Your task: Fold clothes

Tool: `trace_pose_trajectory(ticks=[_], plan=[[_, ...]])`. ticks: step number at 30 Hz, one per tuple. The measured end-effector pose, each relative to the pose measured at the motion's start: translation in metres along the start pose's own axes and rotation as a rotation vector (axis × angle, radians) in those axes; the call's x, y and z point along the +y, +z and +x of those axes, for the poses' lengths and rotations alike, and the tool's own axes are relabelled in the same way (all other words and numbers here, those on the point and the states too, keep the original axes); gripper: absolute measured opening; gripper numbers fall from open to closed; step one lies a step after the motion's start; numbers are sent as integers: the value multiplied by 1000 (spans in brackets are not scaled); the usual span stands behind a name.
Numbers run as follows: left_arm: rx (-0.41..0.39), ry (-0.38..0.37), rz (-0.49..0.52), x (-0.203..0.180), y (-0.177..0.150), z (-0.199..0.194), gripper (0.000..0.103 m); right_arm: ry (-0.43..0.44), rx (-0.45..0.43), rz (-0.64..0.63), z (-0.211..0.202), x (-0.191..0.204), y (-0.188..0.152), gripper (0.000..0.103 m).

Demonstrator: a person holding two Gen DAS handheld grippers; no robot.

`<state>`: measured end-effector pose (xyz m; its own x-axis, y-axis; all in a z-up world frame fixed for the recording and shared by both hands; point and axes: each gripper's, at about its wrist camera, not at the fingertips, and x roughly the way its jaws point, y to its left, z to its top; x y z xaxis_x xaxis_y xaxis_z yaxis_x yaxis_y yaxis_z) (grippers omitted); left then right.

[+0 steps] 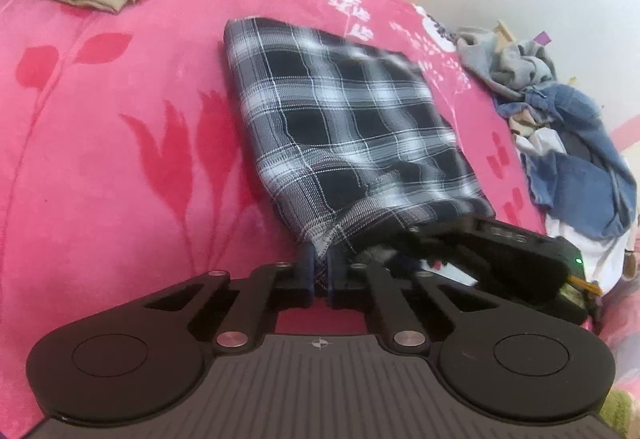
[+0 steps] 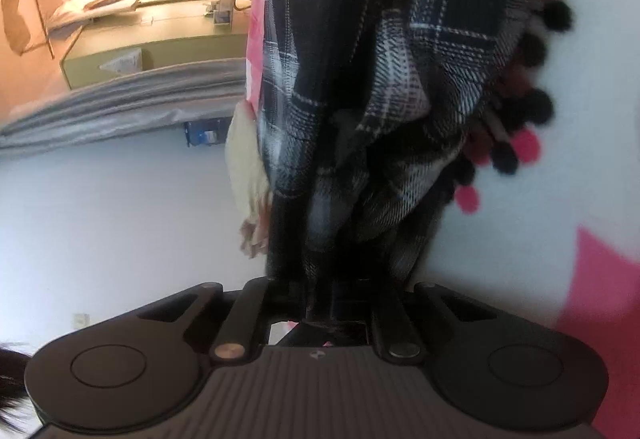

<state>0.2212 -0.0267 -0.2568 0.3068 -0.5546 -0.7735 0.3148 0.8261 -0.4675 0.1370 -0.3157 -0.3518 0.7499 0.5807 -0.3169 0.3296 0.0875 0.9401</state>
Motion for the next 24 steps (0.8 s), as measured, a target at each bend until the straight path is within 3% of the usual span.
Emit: trace_pose_trajectory(ticks=[3, 6, 9, 11, 14, 16, 18, 20, 24], plan=[[7, -3, 47, -2, -4, -2, 2, 26, -45, 43, -2, -10, -3, 10], [27, 2, 100, -5, -8, 1, 2, 134, -83, 63, 0, -11, -7, 10], [69, 48, 163, -4, -12, 11, 3, 67, -82, 21, 9, -18, -4, 5], [94, 76, 192, -2, -14, 18, 3, 28, -47, -21, 6, -12, -3, 7], [100, 98, 246, -5, -15, 21, 3, -73, 24, -43, -17, -2, 5, 22], [98, 106, 274, -7, -16, 21, 4, -126, 19, -92, -51, 8, 13, 44], [94, 116, 300, -9, -18, 21, 4, -192, -33, -159, -89, 20, 18, 50], [89, 124, 318, -9, -20, 20, 4, -237, -76, -257, -123, 36, 21, 49], [85, 136, 314, -9, -21, 19, 4, -435, -70, -848, -134, 99, -6, 47]])
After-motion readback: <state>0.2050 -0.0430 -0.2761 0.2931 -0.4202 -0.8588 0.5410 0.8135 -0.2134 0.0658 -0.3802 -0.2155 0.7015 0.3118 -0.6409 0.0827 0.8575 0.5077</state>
